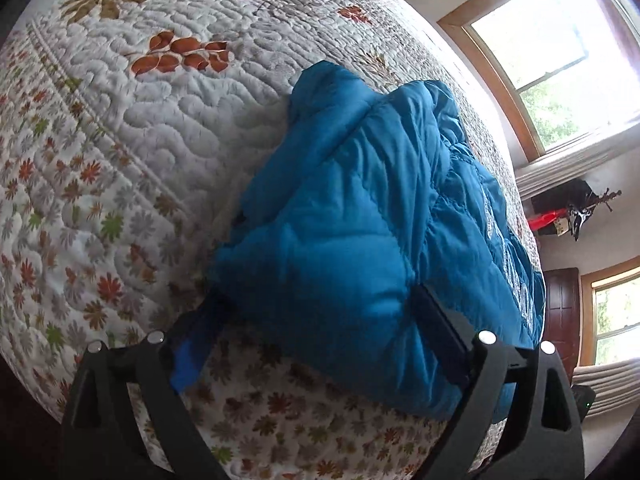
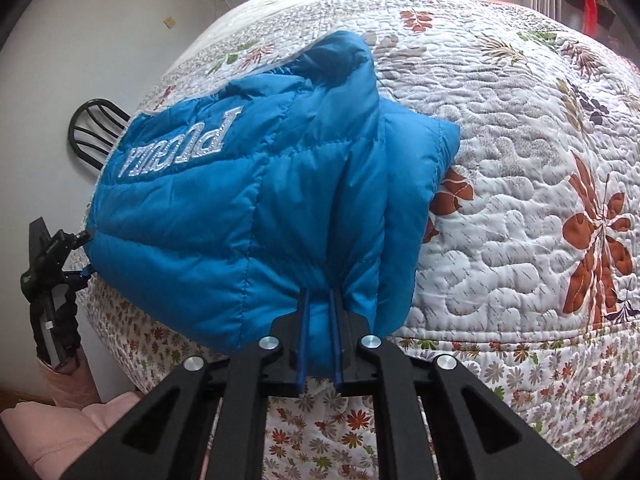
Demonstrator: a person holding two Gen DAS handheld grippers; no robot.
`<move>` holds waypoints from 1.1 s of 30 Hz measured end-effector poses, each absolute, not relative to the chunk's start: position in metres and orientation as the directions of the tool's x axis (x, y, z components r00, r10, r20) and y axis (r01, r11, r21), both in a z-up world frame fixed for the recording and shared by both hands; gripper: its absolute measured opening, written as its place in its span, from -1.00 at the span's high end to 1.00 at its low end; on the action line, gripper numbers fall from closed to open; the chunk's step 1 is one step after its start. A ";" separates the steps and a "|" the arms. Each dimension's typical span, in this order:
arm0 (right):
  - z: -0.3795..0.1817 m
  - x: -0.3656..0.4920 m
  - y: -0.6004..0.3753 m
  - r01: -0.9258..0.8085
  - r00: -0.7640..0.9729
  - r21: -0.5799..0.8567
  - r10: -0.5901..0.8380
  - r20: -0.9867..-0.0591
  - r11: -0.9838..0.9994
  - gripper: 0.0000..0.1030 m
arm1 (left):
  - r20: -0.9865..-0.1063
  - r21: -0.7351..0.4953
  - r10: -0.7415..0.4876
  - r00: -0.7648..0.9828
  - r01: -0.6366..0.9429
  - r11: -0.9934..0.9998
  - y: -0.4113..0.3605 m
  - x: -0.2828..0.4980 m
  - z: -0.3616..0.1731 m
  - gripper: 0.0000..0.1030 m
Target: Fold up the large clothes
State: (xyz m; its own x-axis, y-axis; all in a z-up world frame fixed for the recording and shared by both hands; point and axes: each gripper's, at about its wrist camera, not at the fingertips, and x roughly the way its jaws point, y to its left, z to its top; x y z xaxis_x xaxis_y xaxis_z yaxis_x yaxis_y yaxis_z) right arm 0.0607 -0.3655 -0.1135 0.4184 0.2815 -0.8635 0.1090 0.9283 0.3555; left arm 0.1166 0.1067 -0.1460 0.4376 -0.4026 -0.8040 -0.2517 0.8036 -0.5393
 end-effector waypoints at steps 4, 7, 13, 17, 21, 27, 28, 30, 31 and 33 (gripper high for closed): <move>-0.116 0.064 -0.363 0.104 0.411 0.358 0.288 -0.865 0.928 0.84 | -0.808 -0.535 -0.370 0.459 -0.308 0.787 0.109 0.096 -0.138 -0.77; -0.118 0.065 -0.365 0.102 0.415 0.377 0.305 -0.857 0.921 0.84 | -0.786 -0.571 -0.383 0.485 -0.333 0.750 0.116 0.084 -0.139 -0.77; -0.120 0.065 -0.369 0.098 0.422 0.400 0.326 -0.846 0.911 0.85 | -0.695 -0.696 -0.449 0.562 -0.370 0.615 0.128 0.091 -0.156 -0.79; -0.117 0.063 -0.370 0.100 0.417 0.406 0.332 -0.846 0.908 0.85 | -0.663 -0.729 -0.458 0.592 -0.375 0.572 0.130 0.100 -0.159 -0.76; -0.118 0.061 -0.372 0.101 0.412 0.411 0.337 -0.846 0.906 0.85 | -0.657 -0.724 -0.437 0.614 -0.352 0.593 0.123 0.104 -0.155 -0.07; -0.122 0.064 -0.370 0.102 0.409 0.411 0.338 -0.847 0.906 0.85 | -0.640 -0.706 -0.426 0.640 -0.270 0.655 0.112 0.109 -0.143 0.56; -0.123 0.063 -0.370 0.105 0.409 0.413 0.339 -0.847 0.905 0.85 | -0.637 -0.701 -0.424 0.644 -0.254 0.666 0.110 0.109 -0.138 0.63; -0.120 0.062 -0.370 0.102 0.419 0.415 0.339 -0.842 0.904 0.85 | -0.631 -0.678 -0.406 0.661 -0.216 0.702 0.103 0.109 -0.125 0.68; -0.118 0.059 -0.373 0.101 0.430 0.430 0.351 -0.832 0.897 0.84 | -0.625 -0.665 -0.397 0.672 -0.193 0.721 0.099 0.108 -0.119 0.70; -0.112 0.050 -0.385 0.110 0.450 0.469 0.377 -0.810 0.876 0.84 | -0.605 -0.651 -0.391 0.694 -0.149 0.744 0.093 0.109 -0.102 0.71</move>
